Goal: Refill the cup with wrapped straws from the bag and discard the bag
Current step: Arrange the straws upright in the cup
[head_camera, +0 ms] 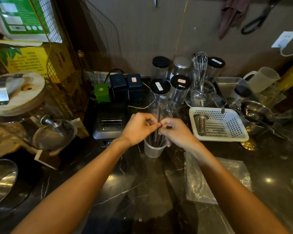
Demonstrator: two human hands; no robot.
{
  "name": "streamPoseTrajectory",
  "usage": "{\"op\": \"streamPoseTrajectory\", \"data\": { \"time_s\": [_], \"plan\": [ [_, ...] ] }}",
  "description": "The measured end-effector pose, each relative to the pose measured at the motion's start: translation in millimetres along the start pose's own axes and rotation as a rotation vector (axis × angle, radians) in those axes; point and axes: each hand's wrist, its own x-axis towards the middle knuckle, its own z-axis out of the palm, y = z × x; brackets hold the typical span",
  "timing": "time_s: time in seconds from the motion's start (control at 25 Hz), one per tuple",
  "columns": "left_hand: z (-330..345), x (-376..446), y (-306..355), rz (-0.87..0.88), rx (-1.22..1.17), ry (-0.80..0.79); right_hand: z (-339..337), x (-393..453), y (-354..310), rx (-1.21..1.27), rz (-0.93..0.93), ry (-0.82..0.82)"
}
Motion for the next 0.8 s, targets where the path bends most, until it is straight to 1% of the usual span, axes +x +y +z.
{"op": "streamPoseTrajectory", "data": {
  "time_s": [0.2,0.32,0.4,0.52,0.64,0.72,0.8],
  "plan": [
    [16.3,-7.3,-18.1,-0.1,0.007,-0.008,14.8,2.3,20.7,-0.218,-0.016,0.07],
    [21.2,-8.7,-21.0,-0.137,0.053,0.017,22.1,5.6,27.7,-0.349,-0.036,0.035],
    [19.9,-9.6,-20.9,-0.146,0.102,0.07,25.3,3.7,28.3,-0.405,-0.028,0.034],
    [13.3,-9.6,-31.3,-0.154,0.134,0.147,18.3,-4.9,33.5,-0.418,0.014,0.181],
    [12.6,-8.4,-46.5,-0.216,0.136,0.211,7.0,-14.3,49.7,-0.346,0.093,0.303],
    [16.4,-7.2,-52.8,-0.271,0.115,0.232,4.1,-13.5,54.7,-0.338,0.135,0.315],
    [21.1,-4.9,-56.5,-0.289,0.109,0.218,3.2,-7.5,54.6,-0.332,0.11,0.3]
  ]
}}
